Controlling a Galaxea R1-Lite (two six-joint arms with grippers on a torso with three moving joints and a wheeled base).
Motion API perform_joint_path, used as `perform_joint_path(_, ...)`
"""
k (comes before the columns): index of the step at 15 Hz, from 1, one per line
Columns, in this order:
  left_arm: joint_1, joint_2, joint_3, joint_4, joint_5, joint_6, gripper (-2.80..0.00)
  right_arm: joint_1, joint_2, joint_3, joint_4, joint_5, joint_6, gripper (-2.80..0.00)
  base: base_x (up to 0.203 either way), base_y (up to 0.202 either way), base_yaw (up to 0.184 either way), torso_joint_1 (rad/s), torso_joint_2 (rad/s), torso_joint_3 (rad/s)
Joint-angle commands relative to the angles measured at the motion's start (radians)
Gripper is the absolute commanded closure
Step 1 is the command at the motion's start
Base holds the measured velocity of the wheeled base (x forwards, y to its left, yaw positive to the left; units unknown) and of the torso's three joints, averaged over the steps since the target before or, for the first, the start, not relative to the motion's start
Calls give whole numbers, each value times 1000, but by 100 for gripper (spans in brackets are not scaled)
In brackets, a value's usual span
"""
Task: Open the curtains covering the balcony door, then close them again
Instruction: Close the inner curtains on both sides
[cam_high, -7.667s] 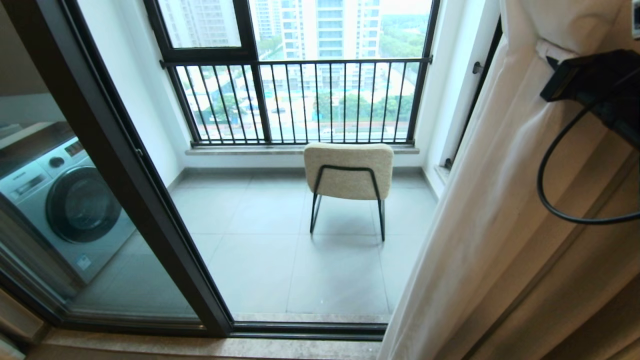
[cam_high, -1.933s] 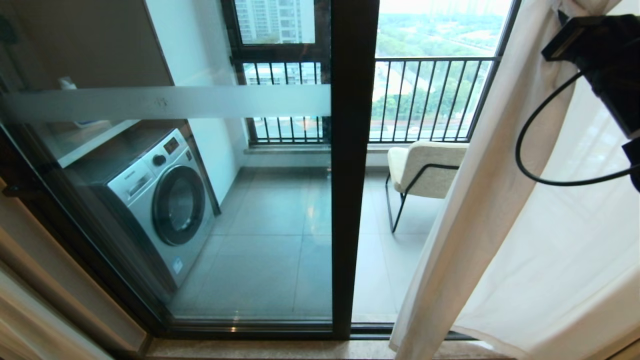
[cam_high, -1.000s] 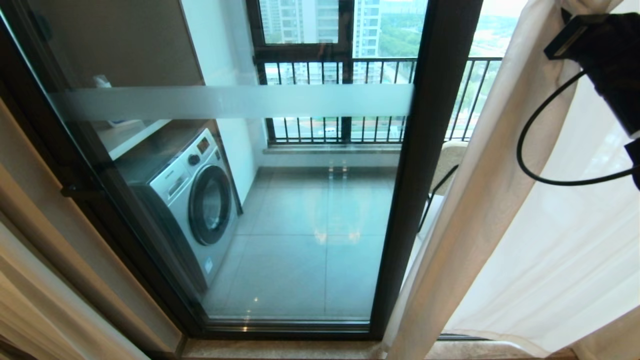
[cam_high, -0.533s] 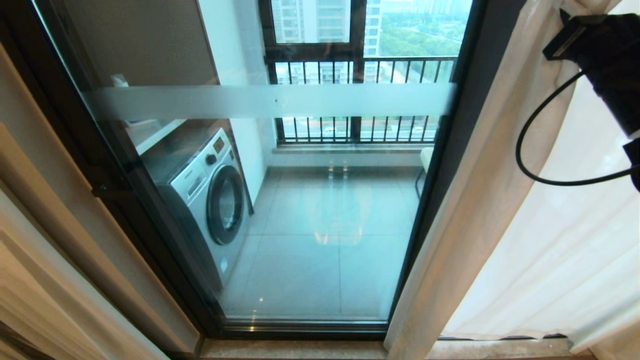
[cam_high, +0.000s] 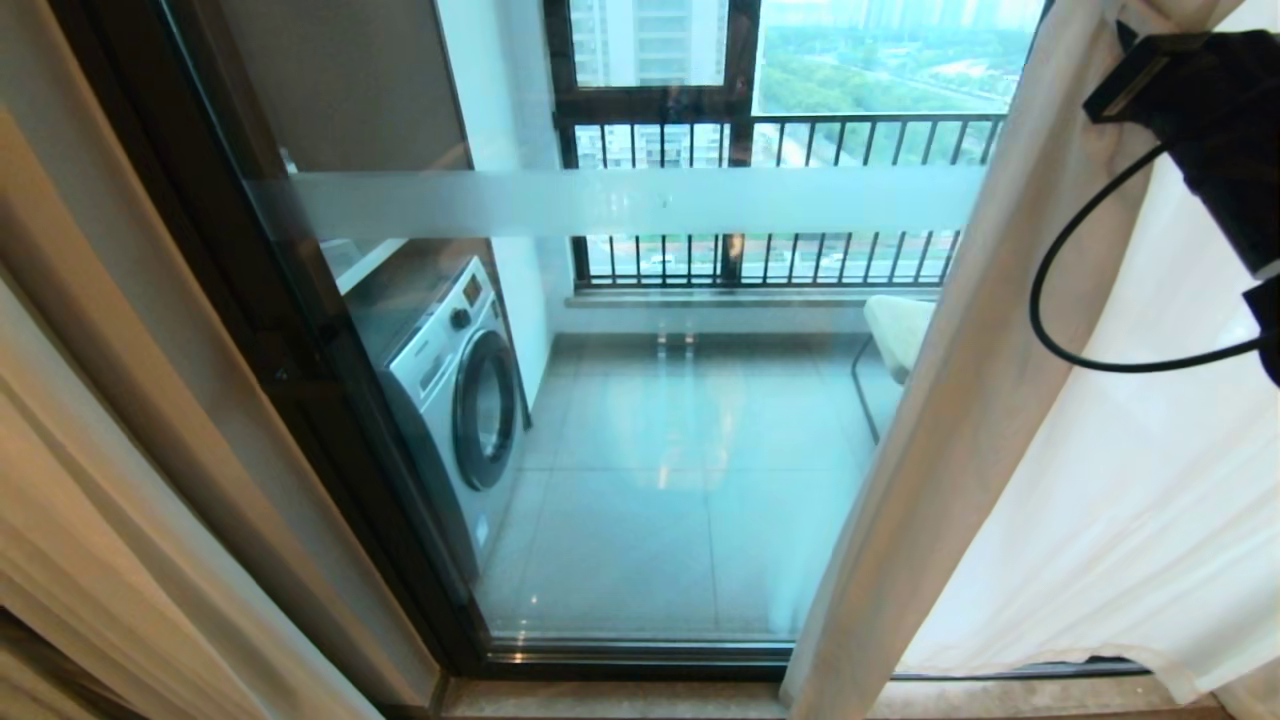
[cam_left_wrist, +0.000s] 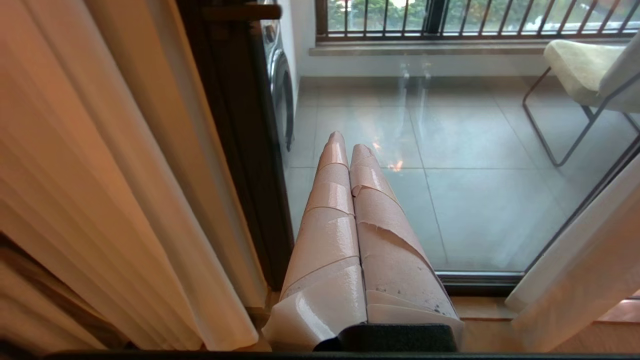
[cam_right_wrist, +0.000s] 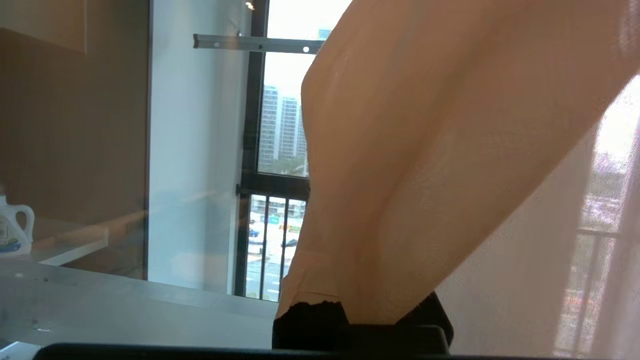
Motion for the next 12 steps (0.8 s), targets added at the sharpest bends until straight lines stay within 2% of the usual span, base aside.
perform_joint_path(1,0,0,0,0,0,0,0,0,-2,1,-7,1,-2,0,0,191,0,-1,1,2)
perform_joint_path(6,0,1,0,0,-1,-1,0,0,-7,6,-7,1,-2,0,0,177,1,2,3,1)
perform_joint_path(12,0,0,0,0,-2,-1,0,0,-11,4,-7,1,-3,0,0,13,0,-1,0,0)
